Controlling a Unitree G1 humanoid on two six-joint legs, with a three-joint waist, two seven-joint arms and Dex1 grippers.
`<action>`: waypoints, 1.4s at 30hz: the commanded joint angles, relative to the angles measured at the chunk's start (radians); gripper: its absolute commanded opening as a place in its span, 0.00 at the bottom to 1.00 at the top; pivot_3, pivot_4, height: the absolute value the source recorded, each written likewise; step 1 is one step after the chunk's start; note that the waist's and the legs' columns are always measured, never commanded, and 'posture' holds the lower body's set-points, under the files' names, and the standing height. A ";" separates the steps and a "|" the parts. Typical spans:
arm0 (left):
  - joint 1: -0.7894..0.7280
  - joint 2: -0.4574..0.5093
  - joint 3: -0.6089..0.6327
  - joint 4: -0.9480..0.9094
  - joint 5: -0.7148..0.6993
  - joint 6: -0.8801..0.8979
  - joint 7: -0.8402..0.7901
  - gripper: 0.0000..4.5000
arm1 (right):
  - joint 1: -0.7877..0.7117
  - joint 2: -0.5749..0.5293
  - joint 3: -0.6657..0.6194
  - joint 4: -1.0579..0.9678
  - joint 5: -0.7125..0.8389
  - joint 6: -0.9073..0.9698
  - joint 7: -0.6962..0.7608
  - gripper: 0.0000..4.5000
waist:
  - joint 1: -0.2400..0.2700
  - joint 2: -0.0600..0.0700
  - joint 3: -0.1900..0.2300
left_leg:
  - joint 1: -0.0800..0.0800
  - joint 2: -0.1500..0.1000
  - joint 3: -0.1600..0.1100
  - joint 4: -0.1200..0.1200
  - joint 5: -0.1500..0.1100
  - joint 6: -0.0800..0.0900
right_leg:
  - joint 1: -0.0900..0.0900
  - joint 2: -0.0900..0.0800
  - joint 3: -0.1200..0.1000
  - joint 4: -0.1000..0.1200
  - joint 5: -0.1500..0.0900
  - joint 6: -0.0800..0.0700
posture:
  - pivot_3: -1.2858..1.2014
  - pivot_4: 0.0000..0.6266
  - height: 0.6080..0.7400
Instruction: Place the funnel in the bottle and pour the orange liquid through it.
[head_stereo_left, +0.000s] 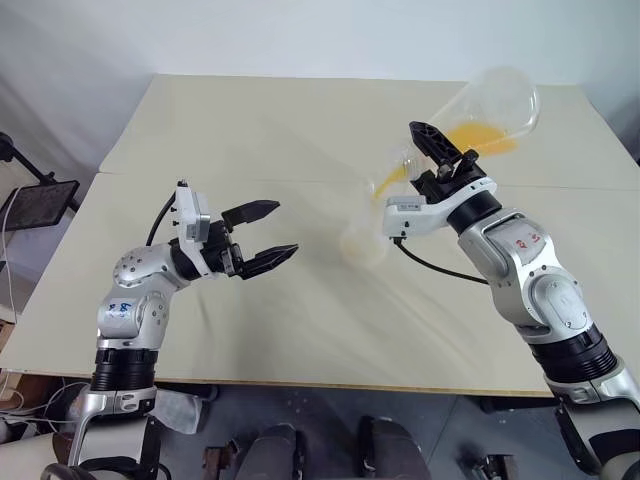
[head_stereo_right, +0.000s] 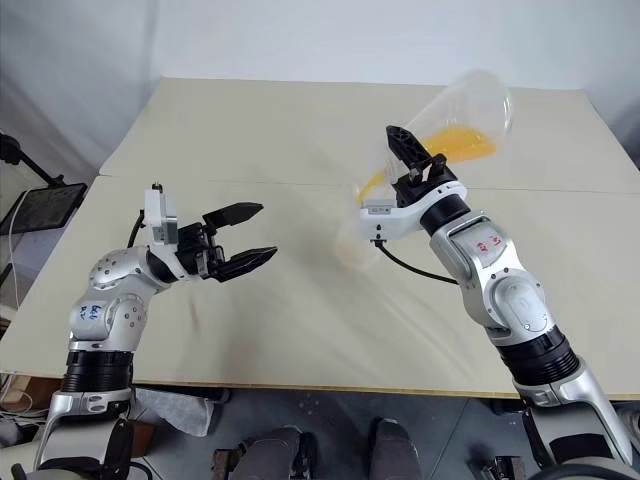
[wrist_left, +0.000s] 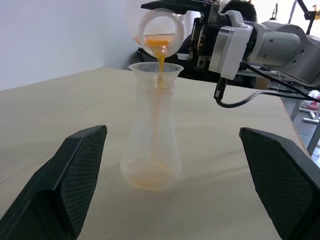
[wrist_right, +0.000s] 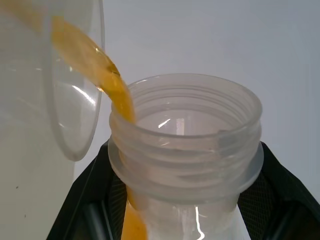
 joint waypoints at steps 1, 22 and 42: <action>-0.011 -0.004 0.003 -0.016 -0.007 -0.019 0.001 1.00 | -0.003 -0.020 -0.047 -0.025 -0.019 -0.013 -0.026 0.55 | 0.000 0.000 0.000 | 0.000 0.000 0.000 0.000 0.000 0.000 | 0.000 0.000 0.000 0.000 0.000 0.000 | 0.52 0.24 1.00; -0.010 -0.012 0.004 -0.019 -0.003 -0.024 0.006 1.00 | 0.005 -0.030 -0.073 -0.013 -0.051 -0.025 -0.047 0.55 | 0.000 0.000 0.000 | 0.000 0.000 0.000 0.000 0.000 0.000 | 0.000 0.000 0.000 -0.001 0.000 0.000 | 0.52 0.24 1.00; -0.012 -0.010 0.010 -0.019 -0.003 -0.029 0.017 1.00 | 0.005 -0.032 -0.070 0.007 -0.062 -0.042 -0.072 0.55 | 0.000 0.000 0.000 | 0.000 0.000 0.000 0.000 0.000 0.000 | 0.000 0.000 0.000 -0.001 0.000 0.000 | 0.52 0.24 1.00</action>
